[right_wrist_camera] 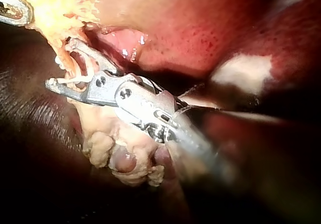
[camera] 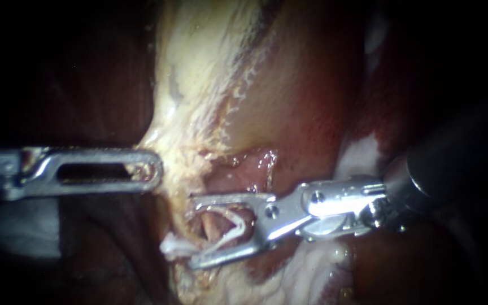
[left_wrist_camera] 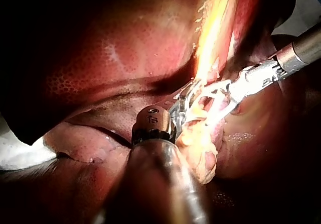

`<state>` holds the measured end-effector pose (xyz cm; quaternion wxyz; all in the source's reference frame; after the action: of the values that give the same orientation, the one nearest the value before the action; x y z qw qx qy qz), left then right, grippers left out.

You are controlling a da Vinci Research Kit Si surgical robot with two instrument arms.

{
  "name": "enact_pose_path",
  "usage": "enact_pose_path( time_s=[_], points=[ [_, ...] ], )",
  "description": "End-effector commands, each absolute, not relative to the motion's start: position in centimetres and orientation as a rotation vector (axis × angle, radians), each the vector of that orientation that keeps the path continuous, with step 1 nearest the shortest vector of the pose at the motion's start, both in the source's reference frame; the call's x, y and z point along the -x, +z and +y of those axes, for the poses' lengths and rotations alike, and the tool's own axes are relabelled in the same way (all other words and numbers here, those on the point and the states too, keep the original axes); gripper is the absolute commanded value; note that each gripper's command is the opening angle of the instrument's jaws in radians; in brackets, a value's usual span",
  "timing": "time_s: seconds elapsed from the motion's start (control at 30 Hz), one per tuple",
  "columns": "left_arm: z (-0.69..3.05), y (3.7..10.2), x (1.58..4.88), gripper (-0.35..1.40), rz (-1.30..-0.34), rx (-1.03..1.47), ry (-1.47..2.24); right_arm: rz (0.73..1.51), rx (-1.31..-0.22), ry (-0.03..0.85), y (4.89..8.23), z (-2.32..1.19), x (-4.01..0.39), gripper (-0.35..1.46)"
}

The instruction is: Clipping third clip left tube

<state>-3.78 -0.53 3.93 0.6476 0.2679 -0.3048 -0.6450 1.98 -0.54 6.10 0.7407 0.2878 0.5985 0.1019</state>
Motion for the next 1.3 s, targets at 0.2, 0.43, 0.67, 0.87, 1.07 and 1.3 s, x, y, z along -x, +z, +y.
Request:
enact_pose_path(
  time_s=[0.2, 0.43, 0.67, 0.87, 1.07, 1.3],
  points=[
    [-0.53, 3.93, 3.78, -0.35, -0.693, -0.609, -1.467, 1.315, -0.673, 0.229, 6.16, -0.63, -2.10, 0.60],
    [-0.53, 3.93, 3.78, -0.35, -0.693, -0.609, -1.467, 1.315, -0.741, 0.231, 6.18, -0.67, -2.24, 0.60],
    [-0.54, 3.93, 3.78, -0.35, -0.692, -0.612, -1.466, 1.318, -0.752, 0.234, 6.21, -0.67, -2.29, 0.60],
    [-0.54, 3.93, 3.79, -0.35, -0.693, -0.612, -1.466, 1.362, -0.819, 0.265, 6.12, -0.69, -2.32, 0.60],
    [-0.54, 3.94, 3.80, -0.35, -0.693, -0.611, -1.466, 1.415, -0.916, 0.275, 5.96, -0.69, -2.41, 0.60],
    [-0.55, 3.97, 3.81, -0.35, -0.694, -0.609, -1.466, 1.437, -0.930, 0.289, 5.89, -0.63, -2.52, 0.60]
  ],
)
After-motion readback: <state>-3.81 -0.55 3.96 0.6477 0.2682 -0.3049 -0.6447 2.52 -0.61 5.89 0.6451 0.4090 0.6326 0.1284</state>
